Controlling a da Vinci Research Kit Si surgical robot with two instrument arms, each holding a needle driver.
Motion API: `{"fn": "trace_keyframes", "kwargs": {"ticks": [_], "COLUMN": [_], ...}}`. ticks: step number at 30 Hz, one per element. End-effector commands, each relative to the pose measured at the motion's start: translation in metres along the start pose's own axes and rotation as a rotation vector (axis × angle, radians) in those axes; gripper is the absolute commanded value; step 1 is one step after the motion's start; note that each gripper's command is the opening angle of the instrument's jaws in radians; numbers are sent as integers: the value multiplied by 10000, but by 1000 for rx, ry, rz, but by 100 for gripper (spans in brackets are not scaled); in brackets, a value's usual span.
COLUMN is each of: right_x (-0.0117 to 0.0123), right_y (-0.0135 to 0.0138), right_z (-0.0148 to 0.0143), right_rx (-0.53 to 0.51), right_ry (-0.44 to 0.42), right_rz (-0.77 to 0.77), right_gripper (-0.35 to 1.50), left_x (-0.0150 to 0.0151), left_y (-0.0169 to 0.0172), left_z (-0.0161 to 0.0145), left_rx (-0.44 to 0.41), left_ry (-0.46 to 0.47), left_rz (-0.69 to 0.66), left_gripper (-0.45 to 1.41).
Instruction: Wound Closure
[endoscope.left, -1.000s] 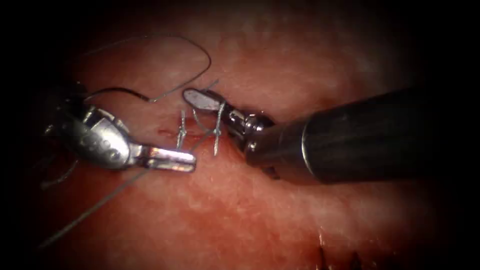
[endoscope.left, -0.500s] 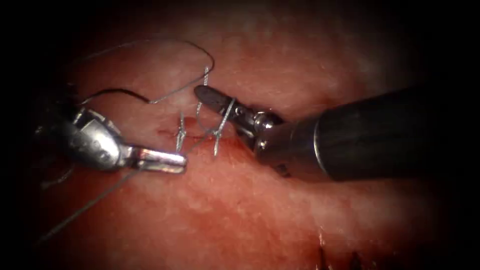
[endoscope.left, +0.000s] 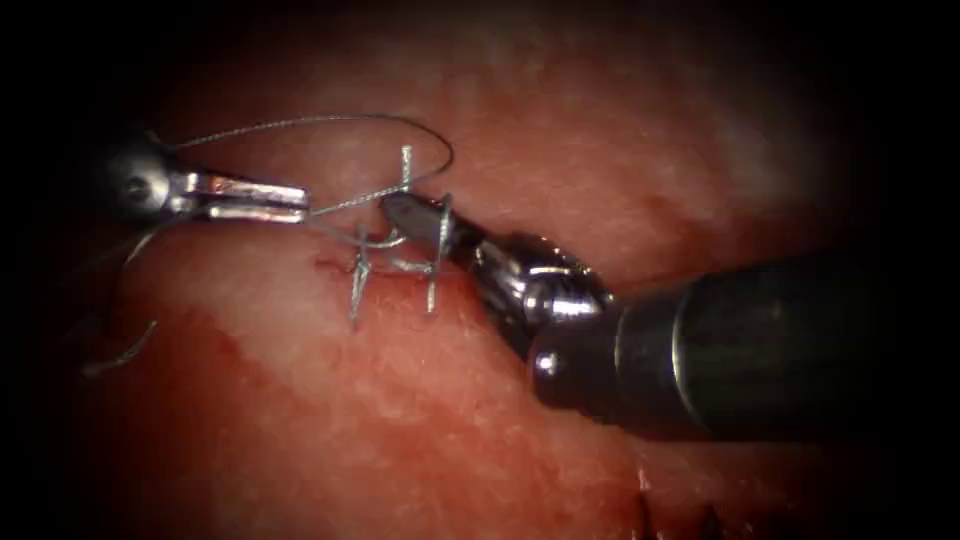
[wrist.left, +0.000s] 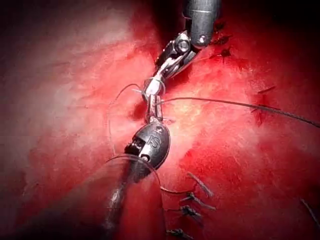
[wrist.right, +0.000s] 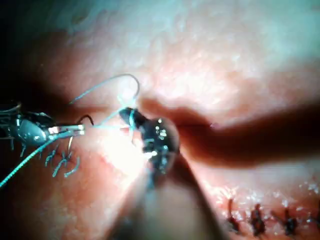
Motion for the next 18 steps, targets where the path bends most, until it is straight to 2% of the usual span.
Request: {"fn": "trace_keyframes", "kwargs": {"ticks": [1, 7, 14, 18], "right_x": [-14, -9, -15, -22], "right_y": [1, 8, 9, 8], "right_z": [-7, -15, -19, -23], "right_rx": [-10, -26, -15, -13], "right_ry": [-5, 8, -4, -15], "right_rz": [-3, -4, -9, -13], "right_gripper": [-35, -35, -35, -35], "left_x": [-6, -22, -36, -38], "left_y": [5, -21, -54, -93], "left_z": [4, 9, 12, 21], "left_rx": [1, 32, 60, 81], "left_ry": [-4, -26, -47, -61], "left_rz": [-6, -7, -11, -22], "left_gripper": [-45, -45, -45, -45]}}
